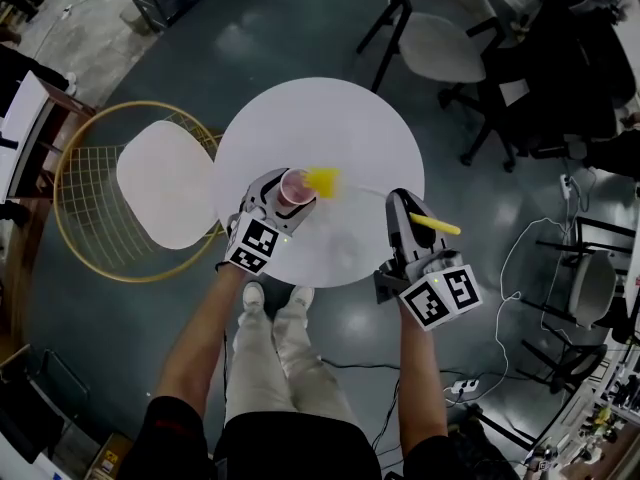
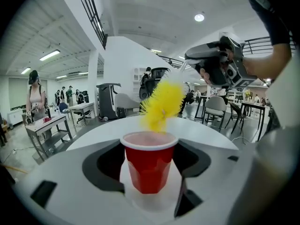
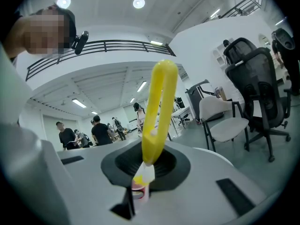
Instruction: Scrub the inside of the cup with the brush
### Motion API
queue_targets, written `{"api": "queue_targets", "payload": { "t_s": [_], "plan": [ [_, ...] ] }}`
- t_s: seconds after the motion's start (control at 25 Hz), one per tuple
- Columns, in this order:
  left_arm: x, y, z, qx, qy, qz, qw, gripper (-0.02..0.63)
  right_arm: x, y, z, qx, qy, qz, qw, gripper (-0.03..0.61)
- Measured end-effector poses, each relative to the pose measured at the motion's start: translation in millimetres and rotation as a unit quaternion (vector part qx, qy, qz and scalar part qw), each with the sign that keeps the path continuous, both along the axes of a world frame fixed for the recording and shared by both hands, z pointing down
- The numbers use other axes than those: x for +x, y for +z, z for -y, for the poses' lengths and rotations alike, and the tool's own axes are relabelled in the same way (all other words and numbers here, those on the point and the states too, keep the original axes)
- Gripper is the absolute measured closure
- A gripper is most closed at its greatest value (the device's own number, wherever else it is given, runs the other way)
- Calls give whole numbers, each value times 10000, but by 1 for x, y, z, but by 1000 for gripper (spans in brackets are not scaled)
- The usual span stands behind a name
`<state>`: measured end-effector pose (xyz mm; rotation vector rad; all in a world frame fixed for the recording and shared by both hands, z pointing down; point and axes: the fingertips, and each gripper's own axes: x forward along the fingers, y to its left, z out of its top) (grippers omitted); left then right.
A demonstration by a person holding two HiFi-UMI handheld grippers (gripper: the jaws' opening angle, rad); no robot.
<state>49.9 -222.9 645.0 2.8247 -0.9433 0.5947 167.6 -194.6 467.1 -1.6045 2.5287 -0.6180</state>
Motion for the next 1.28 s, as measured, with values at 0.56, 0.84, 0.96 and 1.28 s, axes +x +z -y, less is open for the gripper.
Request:
{"api": "queue_targets", "payload": {
  "t_s": [0.56,0.84,0.96,1.28],
  "plan": [
    [-6,5,6,17,-264,-378,9989,298,1,3,0,-50,61,-91,9999,534],
    [-4,10,1,-194,-226,-302,9991,243,-1,-3,-2,-27,53,-110,9999,535],
    [-8,13,-2,-266,-206,-276,9991,219,-4,-5,-2,-11,62,-114,9999,534],
    [-18,13,-3,-297,-252,-277,9989,192,-10,-7,-4,18,62,-109,9999,534]
  ]
}}
